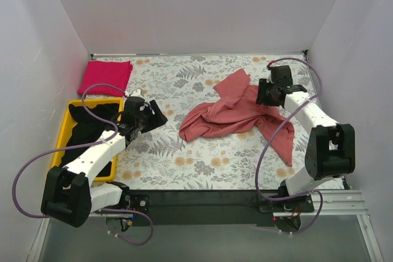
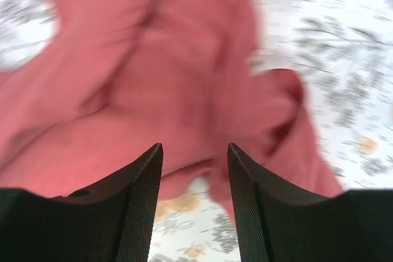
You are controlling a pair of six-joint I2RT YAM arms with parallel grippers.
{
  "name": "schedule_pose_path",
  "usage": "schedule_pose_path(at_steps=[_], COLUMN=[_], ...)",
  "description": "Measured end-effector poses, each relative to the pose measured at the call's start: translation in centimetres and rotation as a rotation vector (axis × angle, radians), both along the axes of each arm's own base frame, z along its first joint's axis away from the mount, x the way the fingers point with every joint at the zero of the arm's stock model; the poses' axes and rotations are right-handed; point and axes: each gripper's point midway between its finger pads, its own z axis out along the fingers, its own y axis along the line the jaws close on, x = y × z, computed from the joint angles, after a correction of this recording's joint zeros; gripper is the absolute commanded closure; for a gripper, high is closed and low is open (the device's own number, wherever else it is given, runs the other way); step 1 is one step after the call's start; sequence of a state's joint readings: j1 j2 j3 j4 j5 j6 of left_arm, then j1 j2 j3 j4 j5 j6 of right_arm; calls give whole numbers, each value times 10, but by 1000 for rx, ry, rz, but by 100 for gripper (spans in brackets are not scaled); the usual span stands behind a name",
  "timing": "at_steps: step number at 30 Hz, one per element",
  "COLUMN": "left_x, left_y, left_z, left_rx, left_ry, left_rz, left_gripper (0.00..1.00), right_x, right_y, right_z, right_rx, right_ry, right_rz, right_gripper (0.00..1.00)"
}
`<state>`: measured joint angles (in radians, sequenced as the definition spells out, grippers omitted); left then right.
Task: Fold and stack the t-shirts
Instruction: Flatten the tshirt out
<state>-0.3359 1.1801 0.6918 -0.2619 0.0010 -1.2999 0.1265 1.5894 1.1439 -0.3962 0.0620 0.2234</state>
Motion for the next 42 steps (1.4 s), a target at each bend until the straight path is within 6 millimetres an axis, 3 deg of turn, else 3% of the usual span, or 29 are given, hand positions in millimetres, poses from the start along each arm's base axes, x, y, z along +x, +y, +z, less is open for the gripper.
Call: schedule_pose_path(at_steps=[4, 9, 13, 18, 20, 24, 28, 29, 30, 31, 32, 37, 42], left_x=[-14, -29, -35, -23, -18, -14, -11, -11, -11, -11, -12, -10, -9], left_y=[-20, -49, -69, -88, -92, -92, -91, -91, -91, -90, -90, -85, -72], left_z=[-7, -28, -52, -67, -70, -78, -80, -81, -81, -82, -82, -84, -81], left_rx=[-48, -40, 4, 59, 72, 97, 108, 110, 110, 112, 114, 144, 191], left_ry=[43, 121, 195, 224, 224, 234, 231, 232, 234, 235, 236, 231, 211], left_rz=[-92, -211, -278, -321, -323, -321, -314, -313, -309, -310, -311, -298, -264], left_gripper=[37, 36, 36, 36, 36, 44, 66, 79, 86, 93, 100, 100, 100], right_x=[-20, -40, -53, -63, -64, -64, -63, -62, -60, -57, -53, -28, 33], right_y=[67, 135, 169, 193, 198, 204, 206, 206, 205, 204, 204, 198, 171], right_z=[20, 20, 0, -17, -19, -26, -37, -40, -41, -43, -43, -30, 26], right_rx=[66, 115, 117, 96, 82, 23, -30, -38, -50, -64, -78, -149, -208], right_ry=[-84, -116, -78, -46, -48, -59, -50, -47, -47, -50, -52, -100, -235], right_rz=[226, 485, 618, 714, 736, 769, 791, 790, 789, 791, 781, 728, 559], right_gripper=[41, 33, 24, 23, 23, 33, 63, 75, 95, 99, 99, 99, 99])
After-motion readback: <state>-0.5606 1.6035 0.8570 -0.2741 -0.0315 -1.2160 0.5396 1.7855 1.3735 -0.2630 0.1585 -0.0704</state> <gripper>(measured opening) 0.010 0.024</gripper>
